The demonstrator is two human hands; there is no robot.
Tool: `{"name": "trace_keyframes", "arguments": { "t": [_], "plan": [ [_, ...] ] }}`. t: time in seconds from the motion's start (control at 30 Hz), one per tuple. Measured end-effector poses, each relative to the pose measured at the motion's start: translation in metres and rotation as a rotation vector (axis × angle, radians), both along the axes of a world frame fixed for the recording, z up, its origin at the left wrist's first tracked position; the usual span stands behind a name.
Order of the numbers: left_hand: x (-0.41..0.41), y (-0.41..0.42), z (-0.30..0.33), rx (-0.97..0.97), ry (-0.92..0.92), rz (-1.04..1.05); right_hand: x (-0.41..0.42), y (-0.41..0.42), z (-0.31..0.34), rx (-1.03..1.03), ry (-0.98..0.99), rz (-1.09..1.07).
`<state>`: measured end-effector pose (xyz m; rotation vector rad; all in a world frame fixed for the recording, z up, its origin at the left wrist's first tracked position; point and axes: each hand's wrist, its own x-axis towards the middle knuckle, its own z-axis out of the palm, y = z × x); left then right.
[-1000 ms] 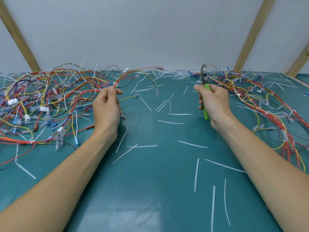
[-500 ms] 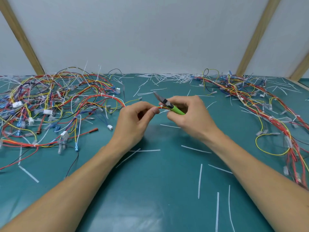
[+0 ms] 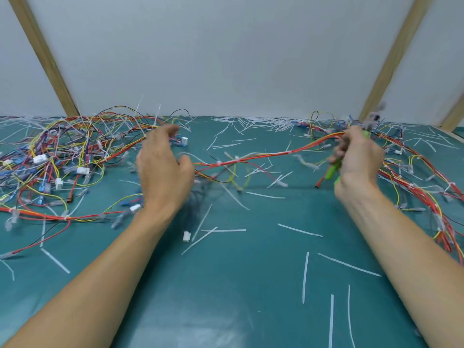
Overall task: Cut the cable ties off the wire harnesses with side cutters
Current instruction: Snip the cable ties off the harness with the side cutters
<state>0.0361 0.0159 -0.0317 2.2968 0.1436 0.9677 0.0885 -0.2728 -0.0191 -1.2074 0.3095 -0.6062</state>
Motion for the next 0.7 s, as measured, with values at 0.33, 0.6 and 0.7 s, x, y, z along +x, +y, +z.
{"name": "trace_keyframes", "arguments": {
  "t": [0.33, 0.6, 0.7],
  "plan": [
    [0.002, -0.014, -0.015, 0.153, 0.23, -0.139, -0.007, 0.009, -0.004, -0.707, -0.178, -0.154],
    [0.002, -0.015, -0.011, -0.114, 0.091, -0.434, -0.029, 0.051, -0.023, -1.285, -0.123, 0.372],
    [0.002, -0.014, -0.006, -0.28, 0.184, -0.475, -0.025, 0.045, -0.024, -1.323, -0.08, 0.37]
  ]
}}
